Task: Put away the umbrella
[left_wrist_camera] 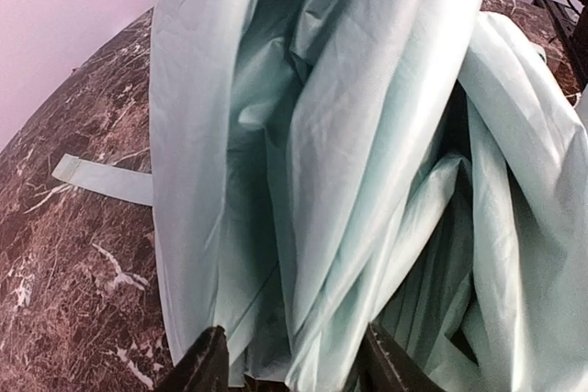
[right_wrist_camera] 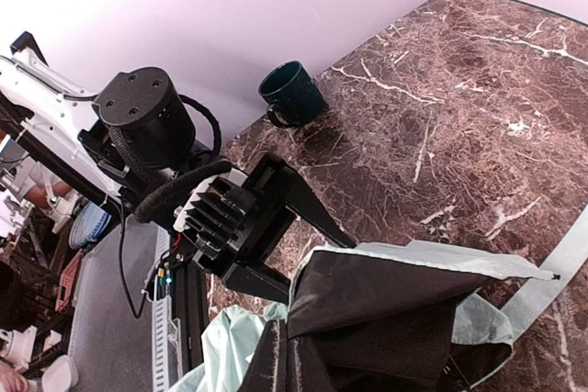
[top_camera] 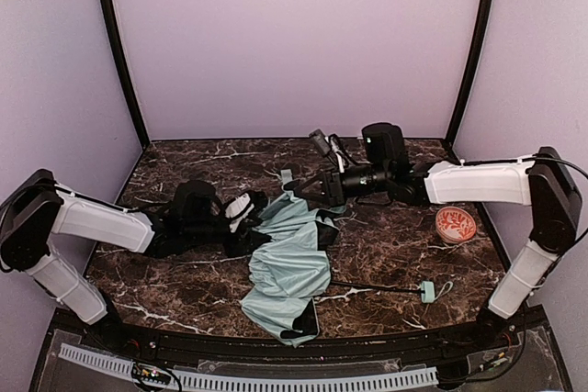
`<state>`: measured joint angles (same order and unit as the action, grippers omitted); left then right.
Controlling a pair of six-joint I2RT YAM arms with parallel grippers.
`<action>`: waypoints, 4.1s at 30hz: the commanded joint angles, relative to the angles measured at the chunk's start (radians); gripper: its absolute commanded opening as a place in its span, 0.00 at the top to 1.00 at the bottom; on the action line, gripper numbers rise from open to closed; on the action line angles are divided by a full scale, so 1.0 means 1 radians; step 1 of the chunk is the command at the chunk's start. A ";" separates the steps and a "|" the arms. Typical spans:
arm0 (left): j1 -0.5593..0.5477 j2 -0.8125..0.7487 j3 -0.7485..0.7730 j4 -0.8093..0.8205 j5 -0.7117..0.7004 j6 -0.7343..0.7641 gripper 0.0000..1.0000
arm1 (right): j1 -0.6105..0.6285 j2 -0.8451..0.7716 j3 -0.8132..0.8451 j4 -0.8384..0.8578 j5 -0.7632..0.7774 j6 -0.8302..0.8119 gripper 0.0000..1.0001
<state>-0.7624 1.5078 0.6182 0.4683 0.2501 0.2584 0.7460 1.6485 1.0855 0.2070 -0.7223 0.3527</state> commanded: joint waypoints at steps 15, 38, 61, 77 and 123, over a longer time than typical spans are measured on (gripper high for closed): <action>-0.028 -0.062 -0.061 0.065 0.003 0.026 1.00 | -0.076 -0.047 -0.118 -0.004 0.266 -0.004 0.95; -0.048 -0.060 -0.035 0.045 -0.051 0.044 1.00 | 0.025 -0.305 -0.128 -0.361 0.286 -0.373 0.49; -0.192 -0.300 0.006 -0.244 -0.079 0.189 0.30 | 0.145 -0.297 -0.414 -0.168 0.318 -0.162 0.41; -0.216 -0.123 0.071 -0.233 -0.120 0.291 0.82 | 0.146 -0.130 -0.213 -0.017 0.034 -0.216 1.00; 0.017 0.210 0.146 -0.198 0.135 -0.090 1.00 | 0.101 0.294 -0.002 0.038 0.266 -0.152 0.46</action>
<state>-0.7429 1.7126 0.7704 0.2634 0.2905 0.1616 0.8387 1.8820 1.0370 0.1978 -0.4957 0.1574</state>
